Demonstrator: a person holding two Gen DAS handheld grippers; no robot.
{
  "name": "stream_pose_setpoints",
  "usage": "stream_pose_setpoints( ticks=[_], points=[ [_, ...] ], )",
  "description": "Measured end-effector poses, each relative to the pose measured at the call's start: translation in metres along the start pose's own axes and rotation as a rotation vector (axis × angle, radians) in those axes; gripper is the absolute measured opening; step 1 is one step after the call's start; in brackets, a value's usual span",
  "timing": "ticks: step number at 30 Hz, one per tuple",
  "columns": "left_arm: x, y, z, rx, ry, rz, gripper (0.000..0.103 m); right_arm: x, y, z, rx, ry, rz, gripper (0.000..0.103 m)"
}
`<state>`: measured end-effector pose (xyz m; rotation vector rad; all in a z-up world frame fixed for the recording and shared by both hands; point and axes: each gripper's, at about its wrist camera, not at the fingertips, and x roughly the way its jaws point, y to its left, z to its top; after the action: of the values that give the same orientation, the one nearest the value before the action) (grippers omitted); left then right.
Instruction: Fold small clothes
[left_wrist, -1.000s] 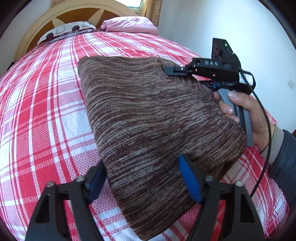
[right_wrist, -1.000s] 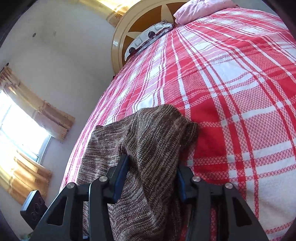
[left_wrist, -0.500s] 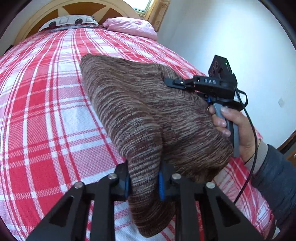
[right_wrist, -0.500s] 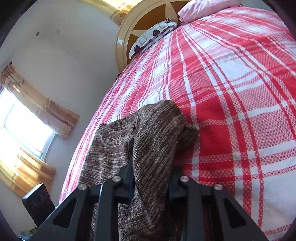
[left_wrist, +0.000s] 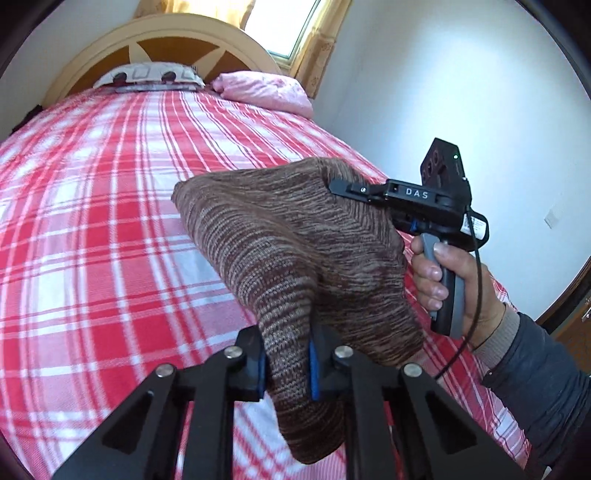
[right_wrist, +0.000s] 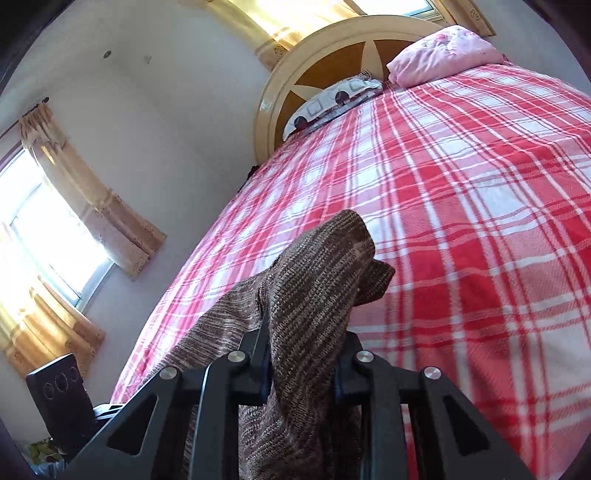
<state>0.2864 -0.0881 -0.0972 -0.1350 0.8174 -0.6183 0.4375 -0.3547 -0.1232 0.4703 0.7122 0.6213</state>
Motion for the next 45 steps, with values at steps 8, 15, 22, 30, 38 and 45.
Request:
stream_pose_setpoints(
  ticks=[8,15,22,30,38,45],
  points=[
    [-0.063,0.021,-0.028,-0.012,-0.051,0.065,0.017,0.014,0.066,-0.019,-0.037,0.027,0.101,0.024],
    [-0.109,0.031,-0.056,-0.056,-0.107,0.142,0.017,0.053,0.136,-0.039,-0.079,0.078,0.207,0.024],
    [-0.145,0.048,-0.082,-0.111,-0.142,0.199,0.017,0.092,0.190,-0.063,-0.107,0.135,0.286,0.024],
    [-0.177,0.063,-0.106,-0.161,-0.177,0.242,0.017,0.127,0.229,-0.078,-0.131,0.191,0.339,0.024],
    [-0.203,0.069,-0.127,-0.192,-0.205,0.278,0.017,0.158,0.265,-0.092,-0.162,0.250,0.378,0.024],
    [-0.211,0.080,-0.145,-0.255,-0.208,0.304,0.017,0.186,0.291,-0.107,-0.187,0.311,0.393,0.024]
  ],
)
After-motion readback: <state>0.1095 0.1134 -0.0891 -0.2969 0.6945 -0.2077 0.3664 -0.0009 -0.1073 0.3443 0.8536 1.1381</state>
